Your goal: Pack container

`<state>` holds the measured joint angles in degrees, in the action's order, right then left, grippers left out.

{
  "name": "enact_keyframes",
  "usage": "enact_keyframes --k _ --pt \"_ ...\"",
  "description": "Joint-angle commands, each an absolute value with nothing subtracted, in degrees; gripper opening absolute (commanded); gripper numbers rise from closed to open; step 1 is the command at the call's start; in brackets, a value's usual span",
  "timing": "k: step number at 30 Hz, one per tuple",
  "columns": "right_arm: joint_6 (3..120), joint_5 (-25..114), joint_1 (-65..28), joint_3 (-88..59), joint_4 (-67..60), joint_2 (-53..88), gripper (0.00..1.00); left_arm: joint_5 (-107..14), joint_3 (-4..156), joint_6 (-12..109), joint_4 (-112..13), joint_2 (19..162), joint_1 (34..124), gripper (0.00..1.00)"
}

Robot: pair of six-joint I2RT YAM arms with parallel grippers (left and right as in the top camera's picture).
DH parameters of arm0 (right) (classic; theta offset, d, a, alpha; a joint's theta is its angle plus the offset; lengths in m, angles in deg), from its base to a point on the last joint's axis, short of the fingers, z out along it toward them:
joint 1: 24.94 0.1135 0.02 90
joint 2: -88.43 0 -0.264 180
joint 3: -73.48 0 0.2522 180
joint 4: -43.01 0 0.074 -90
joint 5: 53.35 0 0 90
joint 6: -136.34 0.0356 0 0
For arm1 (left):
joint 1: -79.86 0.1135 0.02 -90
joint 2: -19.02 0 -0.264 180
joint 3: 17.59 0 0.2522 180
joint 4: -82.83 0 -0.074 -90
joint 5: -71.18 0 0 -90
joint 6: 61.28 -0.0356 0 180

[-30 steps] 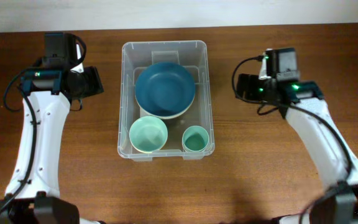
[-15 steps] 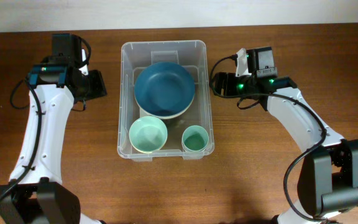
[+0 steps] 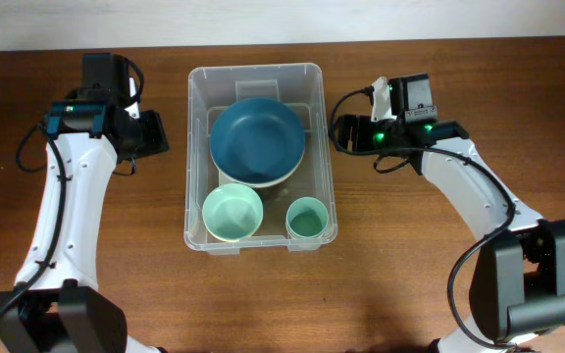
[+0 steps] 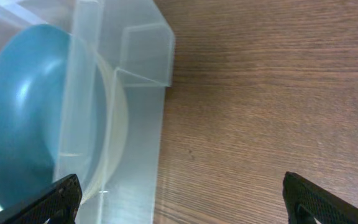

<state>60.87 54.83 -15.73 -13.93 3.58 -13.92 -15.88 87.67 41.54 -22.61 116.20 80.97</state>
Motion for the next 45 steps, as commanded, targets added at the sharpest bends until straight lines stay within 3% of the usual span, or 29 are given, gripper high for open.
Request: enact_keyframes --k 1,5,7,9,18,22,30,37,45 --pt "60.28 48.07 -15.58 -14.28 3.56 -13.85 0.99 -16.47 88.15 40.6 -22.59 116.58 81.16 0.6" --pt "59.75 44.51 -17.02 -16.92 3.56 -13.61 0.99 -13.52 88.15 40.31 -24.4 116.55 81.16 0.61" --pt "58.57 43.53 -18.07 -18.93 3.51 -13.46 0.99 -11.29 88.15 40.33 -26.28 116.55 81.16 0.67" --pt "58.57 41.78 -19.07 -20.97 3.32 -13.41 0.99 -8.91 88.15 40.33 -29.23 116.58 81.16 1.0" --pt "58.53 33.8 -22.05 -24.27 2.44 -12.65 0.99 -4.5 88.15 39.79 -31.81 116.55 81.16 1.0" --pt "59.18 33.89 -23.6 -24.27 -2.45 -9.87 0.99 -8.49 88.15 31.98 -31.13 116.01 81.16 1.0" --pt "59.47 33.32 -24.95 -24.18 -6.76 0.07 0.99 -14.22 88.13 28.01 -30.02 109.78 81.16 1.0" --pt "60.34 32.93 -24.91 -20.11 -7.48 9.58 0.99 -17.63 82.75 25.6 -31.96 99.22 81.16 1.0" --pt "60.32 32.71 -24.91 -2.08 -4.22 29.19 0.99 -17.63 64.15 25.62 -38.3 78.35 81.16 1.0"
